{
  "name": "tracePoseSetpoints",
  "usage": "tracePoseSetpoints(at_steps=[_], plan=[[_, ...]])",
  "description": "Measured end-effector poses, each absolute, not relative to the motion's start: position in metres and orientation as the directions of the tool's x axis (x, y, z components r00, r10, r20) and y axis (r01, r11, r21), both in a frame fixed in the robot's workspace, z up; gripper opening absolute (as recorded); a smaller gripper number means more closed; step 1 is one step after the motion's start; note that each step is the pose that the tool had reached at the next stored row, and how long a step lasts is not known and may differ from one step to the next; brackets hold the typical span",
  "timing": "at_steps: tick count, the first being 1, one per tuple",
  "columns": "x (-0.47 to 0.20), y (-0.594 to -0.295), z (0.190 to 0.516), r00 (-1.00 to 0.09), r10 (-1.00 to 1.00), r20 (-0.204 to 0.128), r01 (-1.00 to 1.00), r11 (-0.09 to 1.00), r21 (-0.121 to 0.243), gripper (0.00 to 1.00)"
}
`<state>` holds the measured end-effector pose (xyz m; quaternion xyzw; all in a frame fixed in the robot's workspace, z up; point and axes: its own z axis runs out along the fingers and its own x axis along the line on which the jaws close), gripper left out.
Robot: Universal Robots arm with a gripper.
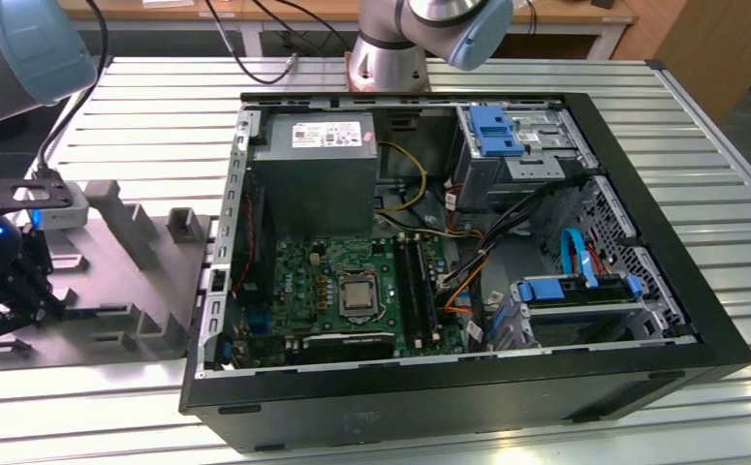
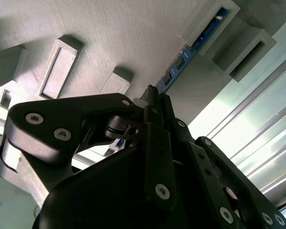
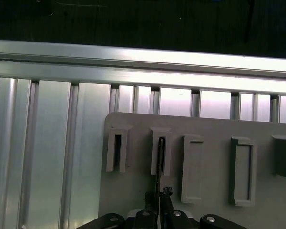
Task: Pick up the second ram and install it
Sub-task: 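Pick up the second ram and move it above second insertion slot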
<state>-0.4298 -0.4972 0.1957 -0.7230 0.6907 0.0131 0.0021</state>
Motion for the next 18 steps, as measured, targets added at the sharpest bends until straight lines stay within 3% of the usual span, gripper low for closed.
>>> tracePoseSetpoints(at_steps=[18], plan=[[-0.4297, -0.4970, 0.1953, -0.005, -1.000, -0.022, -1.000, 0.005, 0.015, 0.14]])
